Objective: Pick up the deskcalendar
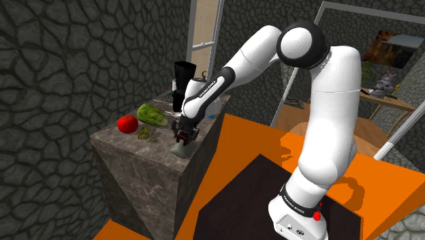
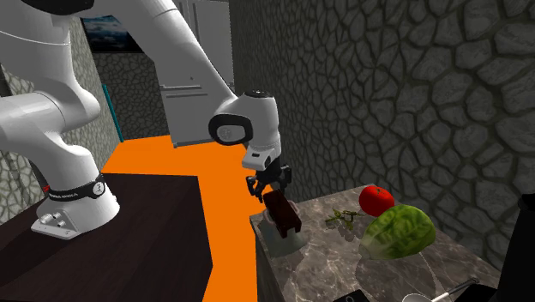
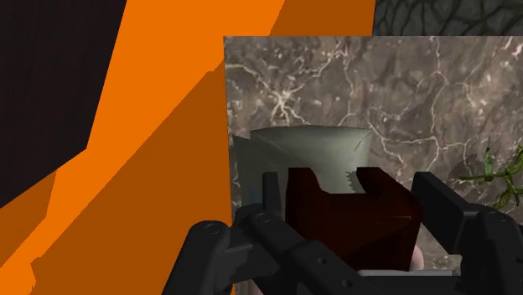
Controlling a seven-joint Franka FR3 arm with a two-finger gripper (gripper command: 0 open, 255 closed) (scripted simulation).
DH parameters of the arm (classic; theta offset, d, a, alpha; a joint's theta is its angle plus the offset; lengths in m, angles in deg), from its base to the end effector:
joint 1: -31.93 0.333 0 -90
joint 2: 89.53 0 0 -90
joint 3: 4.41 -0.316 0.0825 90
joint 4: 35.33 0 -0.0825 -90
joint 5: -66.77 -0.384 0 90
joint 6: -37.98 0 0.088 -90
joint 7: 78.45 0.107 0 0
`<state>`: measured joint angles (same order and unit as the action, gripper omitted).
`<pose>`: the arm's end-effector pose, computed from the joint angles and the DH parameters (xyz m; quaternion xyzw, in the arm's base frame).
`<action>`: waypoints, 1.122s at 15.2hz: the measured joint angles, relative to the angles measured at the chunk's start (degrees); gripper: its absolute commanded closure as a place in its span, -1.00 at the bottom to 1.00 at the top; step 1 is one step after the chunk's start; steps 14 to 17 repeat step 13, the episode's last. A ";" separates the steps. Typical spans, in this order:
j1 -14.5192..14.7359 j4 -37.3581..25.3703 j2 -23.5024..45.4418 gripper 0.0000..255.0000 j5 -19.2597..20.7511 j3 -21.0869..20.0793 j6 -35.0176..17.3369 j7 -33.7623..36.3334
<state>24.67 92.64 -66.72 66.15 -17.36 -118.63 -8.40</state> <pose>0.5549 0.0564 0.2055 -0.8357 0.5445 -0.0160 0.0699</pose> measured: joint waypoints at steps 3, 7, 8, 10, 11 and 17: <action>-0.43 0.27 -2.28 1.00 -0.60 -0.48 1.99 -0.27; -0.62 0.15 -4.64 1.00 -1.20 -0.96 4.45 -0.29; -0.79 0.08 -5.32 1.00 -1.42 -1.08 5.21 -0.48; -1.05 -0.06 -6.60 1.00 -1.82 -1.29 6.62 -0.75; -1.09 -0.14 -7.29 1.00 -1.99 -1.41 7.37 -0.77; -1.19 -0.25 -8.23 1.00 -2.26 -1.56 8.41 -0.85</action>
